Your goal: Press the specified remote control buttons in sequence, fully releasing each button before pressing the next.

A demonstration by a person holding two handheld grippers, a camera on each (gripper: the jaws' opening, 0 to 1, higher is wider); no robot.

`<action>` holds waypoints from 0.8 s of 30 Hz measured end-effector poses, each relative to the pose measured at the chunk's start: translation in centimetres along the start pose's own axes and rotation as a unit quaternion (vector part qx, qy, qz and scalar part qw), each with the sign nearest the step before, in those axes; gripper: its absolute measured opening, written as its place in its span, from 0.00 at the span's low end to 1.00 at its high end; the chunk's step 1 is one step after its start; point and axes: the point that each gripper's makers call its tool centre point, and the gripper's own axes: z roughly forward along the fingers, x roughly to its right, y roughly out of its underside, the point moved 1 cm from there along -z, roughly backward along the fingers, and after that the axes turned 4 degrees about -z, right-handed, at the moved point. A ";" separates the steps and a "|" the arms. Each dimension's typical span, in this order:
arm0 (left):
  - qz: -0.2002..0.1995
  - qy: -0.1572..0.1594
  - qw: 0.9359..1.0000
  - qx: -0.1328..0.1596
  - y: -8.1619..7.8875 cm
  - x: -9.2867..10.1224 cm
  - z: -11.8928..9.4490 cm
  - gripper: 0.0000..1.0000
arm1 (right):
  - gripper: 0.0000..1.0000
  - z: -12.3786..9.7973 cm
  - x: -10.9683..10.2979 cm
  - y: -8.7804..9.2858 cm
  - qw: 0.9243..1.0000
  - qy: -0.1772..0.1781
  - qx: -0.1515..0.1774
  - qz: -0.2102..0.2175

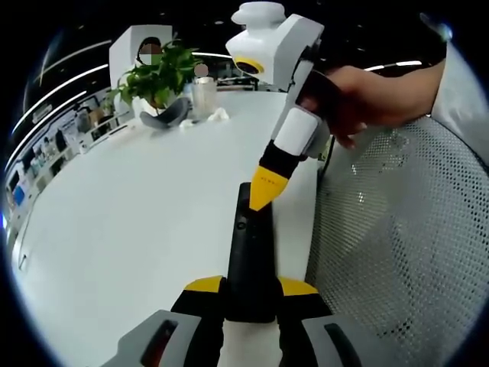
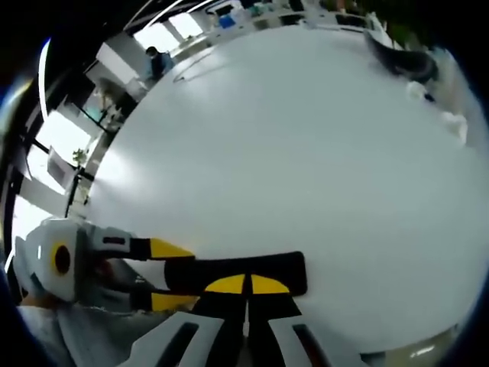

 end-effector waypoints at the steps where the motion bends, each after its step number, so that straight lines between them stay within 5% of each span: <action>1: 0.000 0.000 1.000 0.000 0.0 0.0 0.0 0.25 | 0.00 0.0 0.0 0.0 1.000 0.001 0.001 -0.004; 24: -0.002 -0.001 1.000 0.000 0.0 0.1 0.0 0.25 | 0.00 0.0 0.0 0.0 1.000 -0.006 0.009 -0.006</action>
